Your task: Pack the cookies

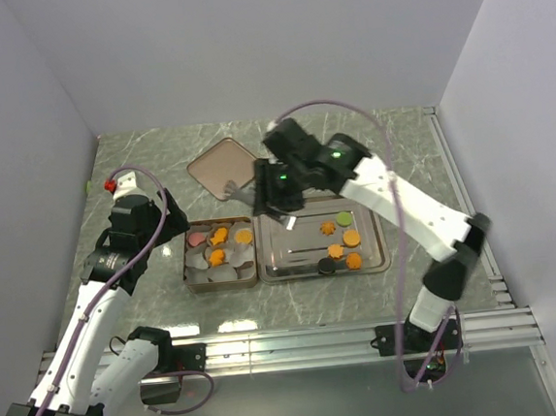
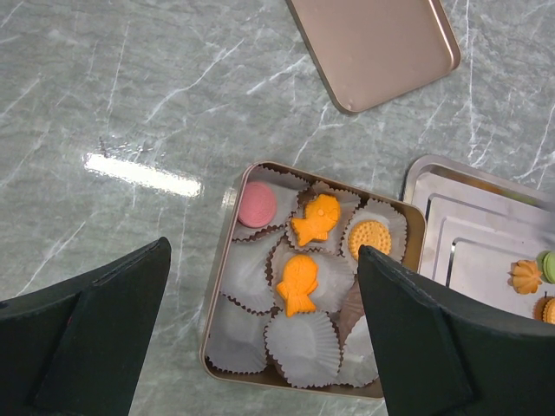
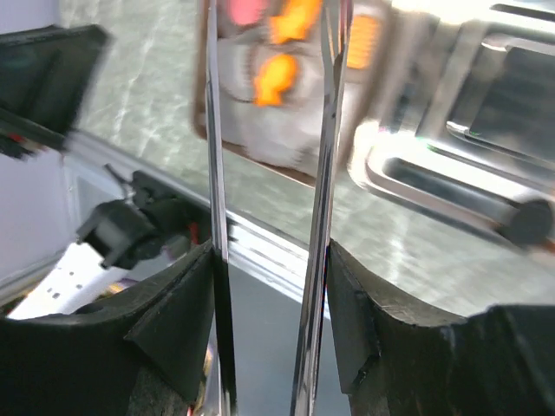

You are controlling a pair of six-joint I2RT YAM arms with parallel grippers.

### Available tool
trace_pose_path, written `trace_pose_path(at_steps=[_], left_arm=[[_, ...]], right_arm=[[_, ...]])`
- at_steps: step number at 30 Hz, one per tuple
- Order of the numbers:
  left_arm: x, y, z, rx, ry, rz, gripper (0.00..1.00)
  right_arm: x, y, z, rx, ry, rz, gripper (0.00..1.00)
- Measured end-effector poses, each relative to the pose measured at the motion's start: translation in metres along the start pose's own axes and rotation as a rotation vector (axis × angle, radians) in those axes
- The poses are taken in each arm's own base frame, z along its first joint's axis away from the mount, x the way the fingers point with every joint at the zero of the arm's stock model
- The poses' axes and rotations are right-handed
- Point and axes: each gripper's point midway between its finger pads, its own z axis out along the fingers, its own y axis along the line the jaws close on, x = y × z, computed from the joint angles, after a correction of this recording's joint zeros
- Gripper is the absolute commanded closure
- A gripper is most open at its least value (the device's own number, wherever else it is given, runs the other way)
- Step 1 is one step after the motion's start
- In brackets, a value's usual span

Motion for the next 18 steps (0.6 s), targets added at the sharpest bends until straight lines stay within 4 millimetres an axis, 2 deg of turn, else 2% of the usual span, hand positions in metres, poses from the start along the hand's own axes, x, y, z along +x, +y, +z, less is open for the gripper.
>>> trace_pose_path(at_steps=[2,4,5,11,13,18], left_arm=[[0.0,0.0,0.0,-0.001,-0.001,0.0,0.04],[0.0,0.0,0.0,-0.002,-0.001,0.0,0.04],[0.0,0.0,0.0,-0.002,-0.002,0.0,0.04],[-0.001,0.0,-0.001,0.0,-0.005,-0.001,0.04],[-0.001,0.0,-0.001,0.0,-0.005,-0.001,0.04],[-0.001,0.0,-0.001,0.001,-0.006,-0.001,0.04]], right_arm=[[0.004,-0.023,-0.019,0.035,-0.029,0.02,0.43],[0.013,-0.05,-0.027,0.09,-0.039,0.041,0.43],[0.023,-0.07,-0.027,0.143,-0.026,0.049,0.43],[0.068,-0.149,-0.01,0.392,0.103,0.082,0.43],[0.077,-0.164,-0.009,0.443,0.133,0.089,0.43],[0.083,-0.185,-0.008,0.499,0.151,0.101,0.43]])
